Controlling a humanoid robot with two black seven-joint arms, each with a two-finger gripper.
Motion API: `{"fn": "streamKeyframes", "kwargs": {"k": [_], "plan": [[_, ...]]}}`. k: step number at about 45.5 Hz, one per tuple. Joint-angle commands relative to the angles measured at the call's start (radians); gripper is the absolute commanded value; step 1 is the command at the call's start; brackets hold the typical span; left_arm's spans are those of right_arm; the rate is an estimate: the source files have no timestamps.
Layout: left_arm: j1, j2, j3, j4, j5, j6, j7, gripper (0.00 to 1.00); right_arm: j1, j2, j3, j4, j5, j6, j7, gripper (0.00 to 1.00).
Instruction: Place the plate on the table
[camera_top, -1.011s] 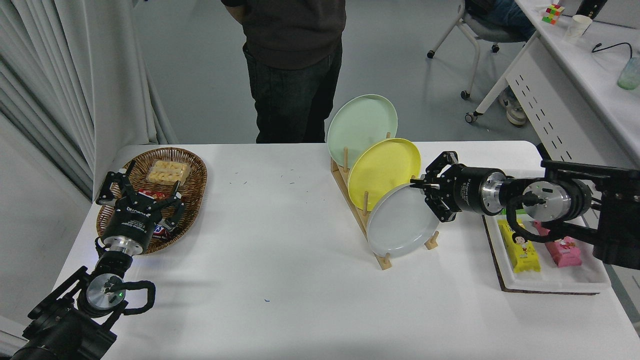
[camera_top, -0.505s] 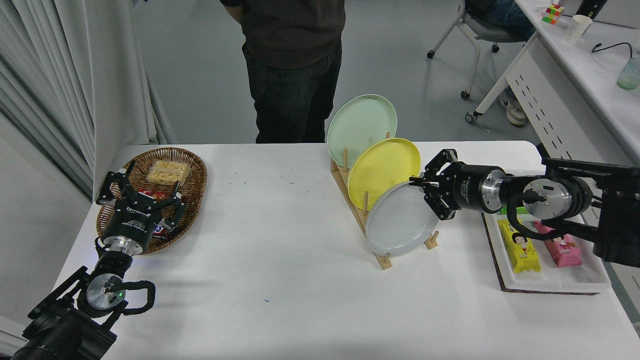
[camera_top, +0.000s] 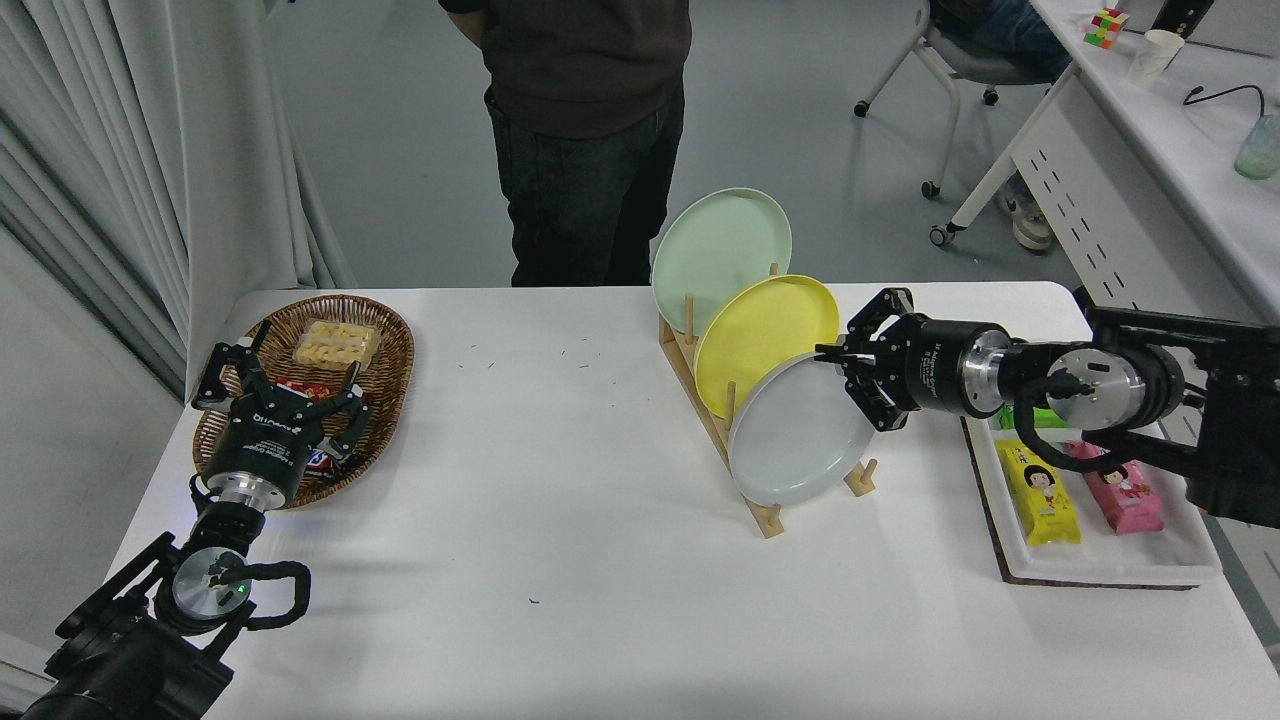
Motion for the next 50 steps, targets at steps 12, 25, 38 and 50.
{"fn": "streamKeyframes", "kwargs": {"k": [12,25,38,50], "plan": [[0.000,0.000,0.000,0.000,0.000,-0.001,0.000,0.98,0.044,-0.028,0.018,0.011,-0.008,0.101,0.001,0.00],[0.000,0.000,0.000,0.000,0.000,0.001,0.000,0.98,0.077,-0.042,0.017,0.020,-0.016,0.147,-0.007,0.00],[0.000,0.000,0.000,0.000,0.000,-0.001,0.000,0.98,0.188,-0.091,0.018,0.078,-0.002,0.142,-0.120,0.00],[0.000,0.000,0.000,0.000,0.000,0.001,0.000,0.98,0.251,-0.120,0.126,0.077,0.078,0.138,-0.305,0.00]]}}
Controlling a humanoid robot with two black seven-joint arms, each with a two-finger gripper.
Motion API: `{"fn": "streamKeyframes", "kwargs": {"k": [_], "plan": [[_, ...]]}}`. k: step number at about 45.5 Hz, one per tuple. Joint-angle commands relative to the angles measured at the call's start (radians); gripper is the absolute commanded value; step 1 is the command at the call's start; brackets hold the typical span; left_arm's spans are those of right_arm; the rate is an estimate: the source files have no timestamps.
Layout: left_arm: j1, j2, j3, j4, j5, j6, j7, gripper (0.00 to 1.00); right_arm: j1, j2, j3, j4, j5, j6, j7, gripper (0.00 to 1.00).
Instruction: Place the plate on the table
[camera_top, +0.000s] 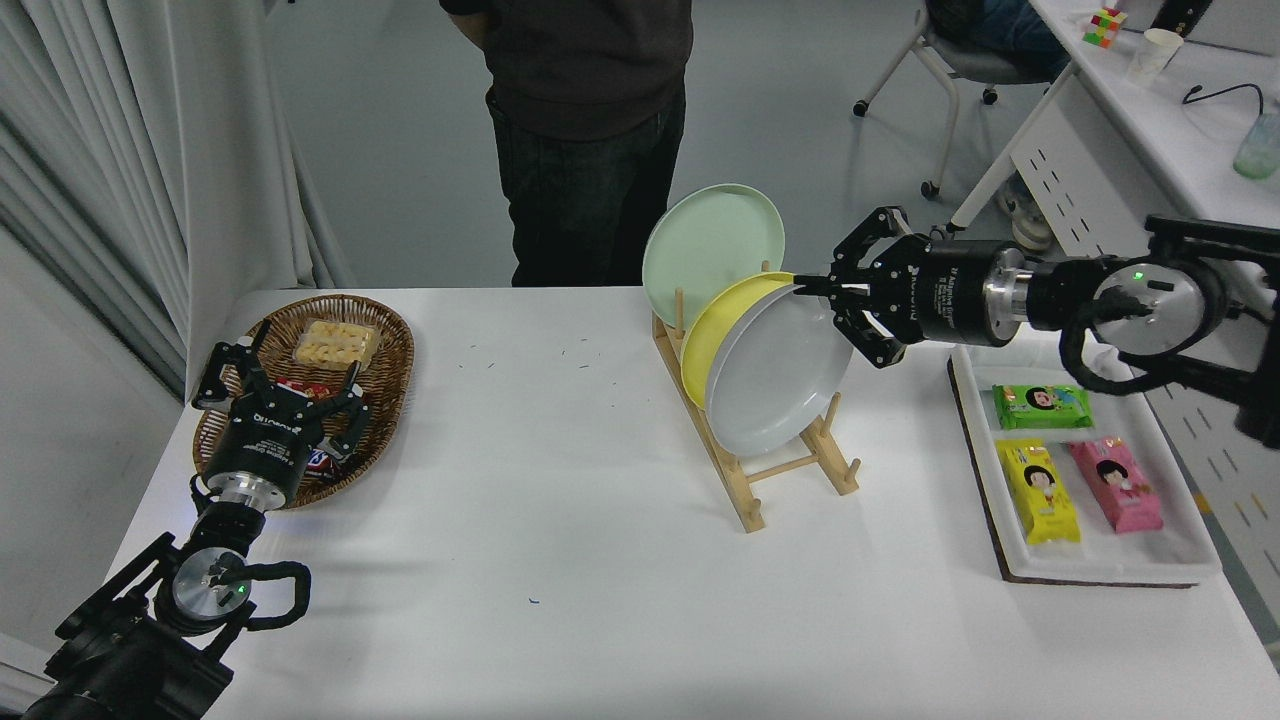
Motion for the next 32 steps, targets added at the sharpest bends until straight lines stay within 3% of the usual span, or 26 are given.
{"fn": "streamKeyframes", "kwargs": {"k": [1,6,32], "plan": [[-0.001,0.000,0.000,0.000,0.000,-0.001,0.000,0.98,0.068,-0.032,0.093,0.010,0.060,-0.003,-0.171,0.00],[0.000,0.000,0.000,0.000,0.000,0.001,0.000,0.98,0.093,-0.038,0.141,0.006,0.062,-0.006,-0.225,0.00],[0.000,0.000,0.000,0.000,0.000,0.001,0.000,0.98,0.134,-0.032,0.242,0.019,0.047,-0.092,-0.225,0.00]]}}
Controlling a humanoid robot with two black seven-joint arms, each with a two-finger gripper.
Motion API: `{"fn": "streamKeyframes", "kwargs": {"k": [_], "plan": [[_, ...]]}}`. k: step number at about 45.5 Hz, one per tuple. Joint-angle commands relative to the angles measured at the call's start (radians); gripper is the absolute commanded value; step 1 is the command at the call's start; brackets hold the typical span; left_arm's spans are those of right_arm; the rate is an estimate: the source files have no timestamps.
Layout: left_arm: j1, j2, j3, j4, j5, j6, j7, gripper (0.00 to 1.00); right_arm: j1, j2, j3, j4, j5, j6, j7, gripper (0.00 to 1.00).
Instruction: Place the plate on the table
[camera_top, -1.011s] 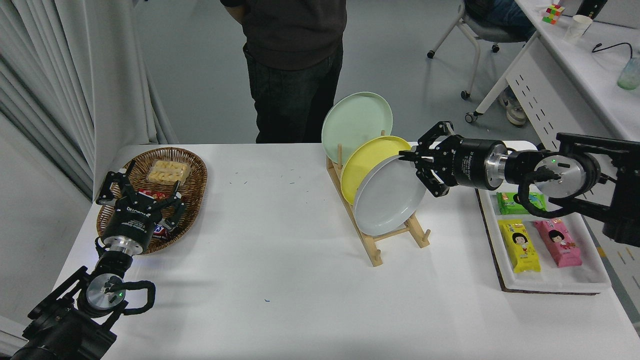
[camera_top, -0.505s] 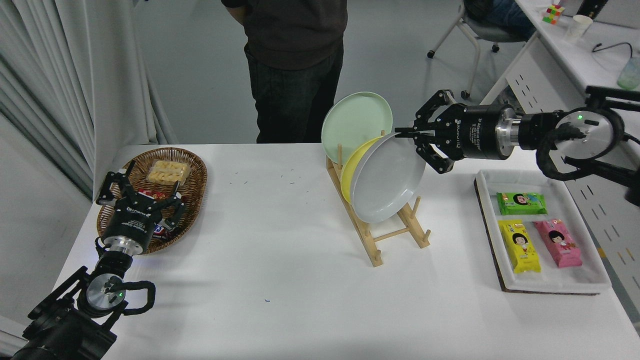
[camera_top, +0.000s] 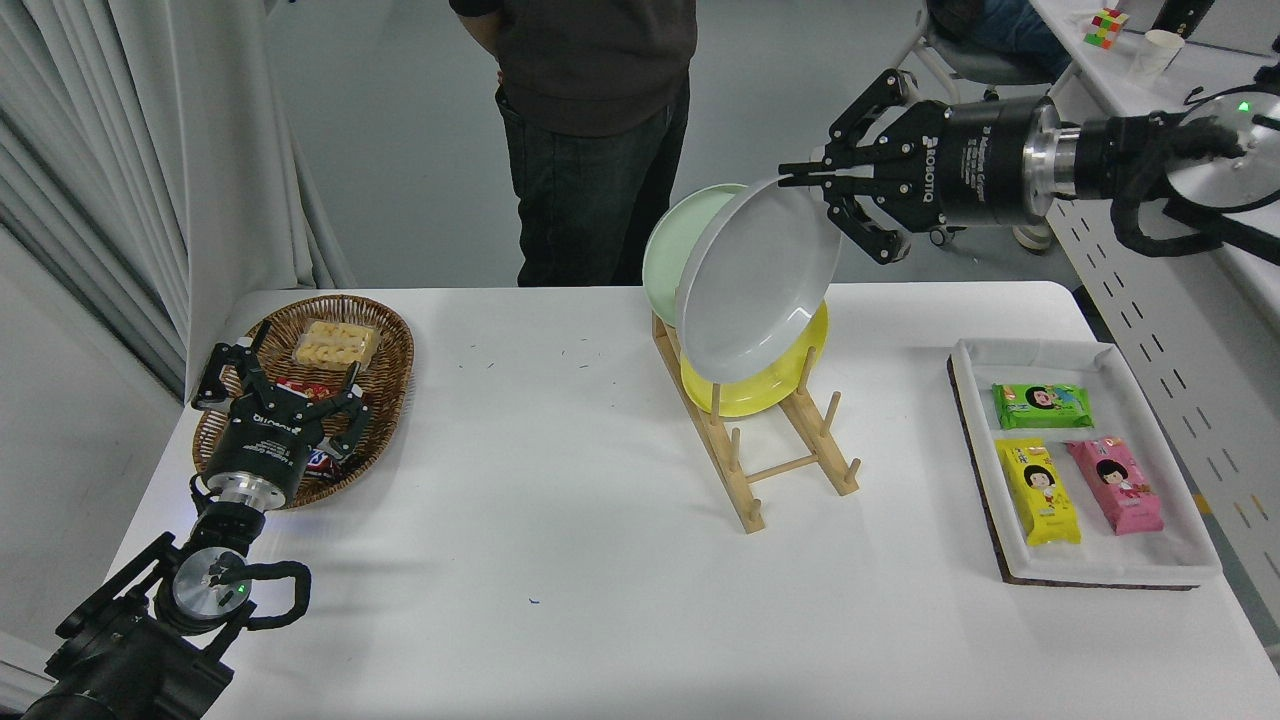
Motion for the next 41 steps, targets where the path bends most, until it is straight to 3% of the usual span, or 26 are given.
{"fn": "streamKeyframes", "kwargs": {"k": [1,30,36,41], "plan": [[0.000,0.000,0.000,0.000,0.000,0.001,0.000,0.98,0.043,0.009,0.022,0.009,-0.008,-0.036,-0.009,0.00],[0.000,0.000,0.000,0.000,0.000,0.001,0.000,0.98,0.111,0.082,0.053,0.002,-0.035,-0.053,-0.035,0.00],[0.000,0.000,0.000,0.000,0.000,-0.001,0.000,0.98,0.102,0.098,0.071,-0.004,-0.182,-0.038,-0.052,0.00],[0.000,0.000,0.000,0.000,0.000,0.001,0.000,0.98,0.073,0.111,0.129,-0.011,-0.205,-0.052,-0.052,0.00]]}}
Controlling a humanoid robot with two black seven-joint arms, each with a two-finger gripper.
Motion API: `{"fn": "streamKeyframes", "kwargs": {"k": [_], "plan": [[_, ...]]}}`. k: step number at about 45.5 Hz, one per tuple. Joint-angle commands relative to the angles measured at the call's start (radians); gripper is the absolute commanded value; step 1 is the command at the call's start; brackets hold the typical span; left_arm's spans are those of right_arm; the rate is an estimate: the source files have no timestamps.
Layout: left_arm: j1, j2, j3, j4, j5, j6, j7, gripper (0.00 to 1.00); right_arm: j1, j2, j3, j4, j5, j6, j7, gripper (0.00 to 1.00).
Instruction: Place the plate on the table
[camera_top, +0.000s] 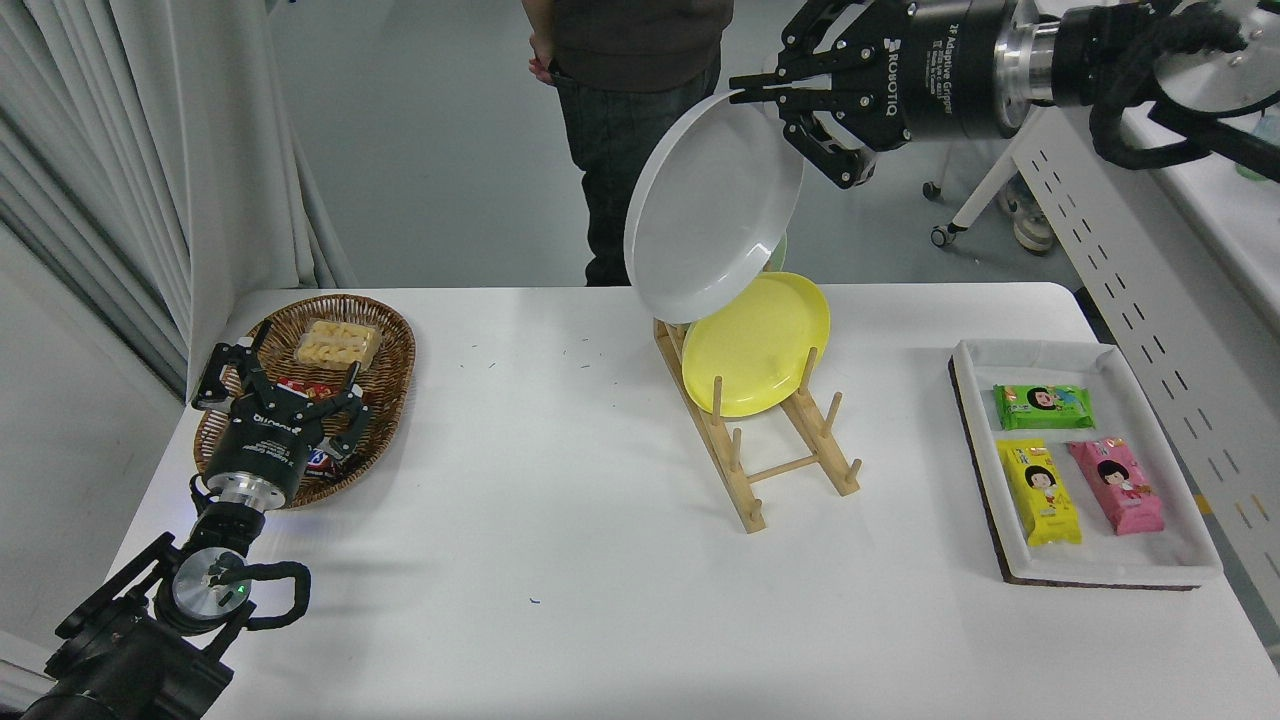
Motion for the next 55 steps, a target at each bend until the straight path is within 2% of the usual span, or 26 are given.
{"fn": "streamKeyframes", "kwargs": {"k": [1,12,21,31,41,49,55], "plan": [[0.000,0.000,0.000,0.000,0.000,0.000,0.000,0.98,-0.040,0.039,0.077,-0.014,-0.094,-0.005,-0.012,0.00],[0.000,0.000,0.000,0.000,0.000,0.000,0.000,0.98,-0.124,0.127,0.171,-0.037,-0.113,-0.025,-0.020,0.00],[0.000,0.000,0.000,0.000,0.000,0.000,0.000,0.98,-0.155,0.150,0.156,-0.036,-0.168,-0.018,-0.141,0.00],[0.000,0.000,0.000,0.000,0.000,-0.001,-0.001,0.98,-0.248,0.179,0.168,-0.034,-0.229,-0.002,-0.159,0.00],[0.000,0.000,0.000,0.000,0.000,-0.001,0.000,0.98,-0.305,0.223,0.172,-0.040,-0.244,-0.001,-0.310,0.00],[-0.001,0.000,0.000,0.000,0.000,-0.001,0.000,0.98,-0.372,0.280,0.229,-0.040,-0.263,-0.001,-0.311,0.00],[0.000,0.000,0.000,0.000,0.000,0.000,0.000,0.98,-0.448,0.324,0.316,-0.039,-0.399,-0.001,-0.304,0.00]]}}
